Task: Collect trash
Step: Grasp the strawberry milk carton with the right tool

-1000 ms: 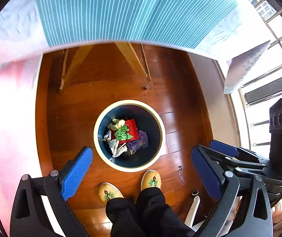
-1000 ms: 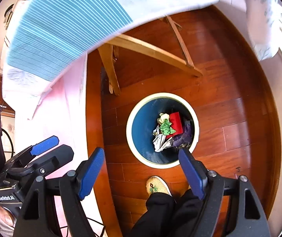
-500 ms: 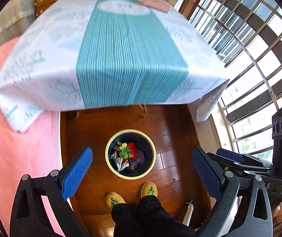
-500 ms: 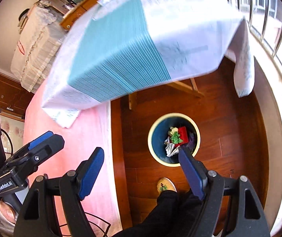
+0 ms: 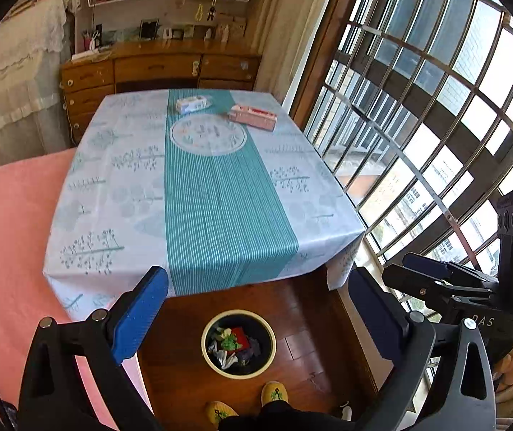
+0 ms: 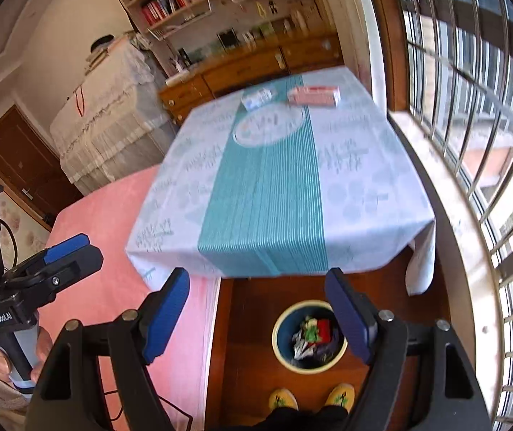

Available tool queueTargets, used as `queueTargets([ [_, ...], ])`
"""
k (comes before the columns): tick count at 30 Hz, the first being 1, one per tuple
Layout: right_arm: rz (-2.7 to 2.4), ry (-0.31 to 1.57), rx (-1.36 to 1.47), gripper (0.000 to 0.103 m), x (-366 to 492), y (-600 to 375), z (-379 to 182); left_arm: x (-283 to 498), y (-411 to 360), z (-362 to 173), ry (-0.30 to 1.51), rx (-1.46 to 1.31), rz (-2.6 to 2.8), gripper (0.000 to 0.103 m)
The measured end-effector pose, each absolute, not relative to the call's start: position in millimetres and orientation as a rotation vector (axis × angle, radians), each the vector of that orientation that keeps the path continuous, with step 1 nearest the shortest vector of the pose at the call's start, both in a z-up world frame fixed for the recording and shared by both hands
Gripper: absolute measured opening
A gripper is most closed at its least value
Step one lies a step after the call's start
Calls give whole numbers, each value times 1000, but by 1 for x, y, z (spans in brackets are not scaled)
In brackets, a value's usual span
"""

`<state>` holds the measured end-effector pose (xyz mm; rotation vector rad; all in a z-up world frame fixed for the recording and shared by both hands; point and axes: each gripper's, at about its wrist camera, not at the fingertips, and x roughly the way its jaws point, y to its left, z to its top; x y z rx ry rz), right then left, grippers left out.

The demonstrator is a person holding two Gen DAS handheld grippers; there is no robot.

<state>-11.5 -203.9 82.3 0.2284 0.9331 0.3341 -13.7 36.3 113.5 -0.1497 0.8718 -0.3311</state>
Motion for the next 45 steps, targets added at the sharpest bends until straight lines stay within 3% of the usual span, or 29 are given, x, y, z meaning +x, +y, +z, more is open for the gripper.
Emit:
queueTargets([
  [7, 309, 823, 196, 78, 22, -198, 130, 10, 42, 167, 758, -131, -336, 100],
  [15, 322, 776, 141, 78, 77, -189, 146, 64, 43, 179, 733, -135, -327, 100],
  [32, 477, 937, 31, 78, 308, -214, 83, 288, 13, 113, 861, -216, -164, 99],
  [41, 546, 1055, -104, 78, 433, -227, 31, 384, -25, 55, 1026, -266, -69, 94],
  [45, 574, 1086, -194, 78, 474, -221, 4, 410, -34, 37, 1085, -256, -43, 85],
])
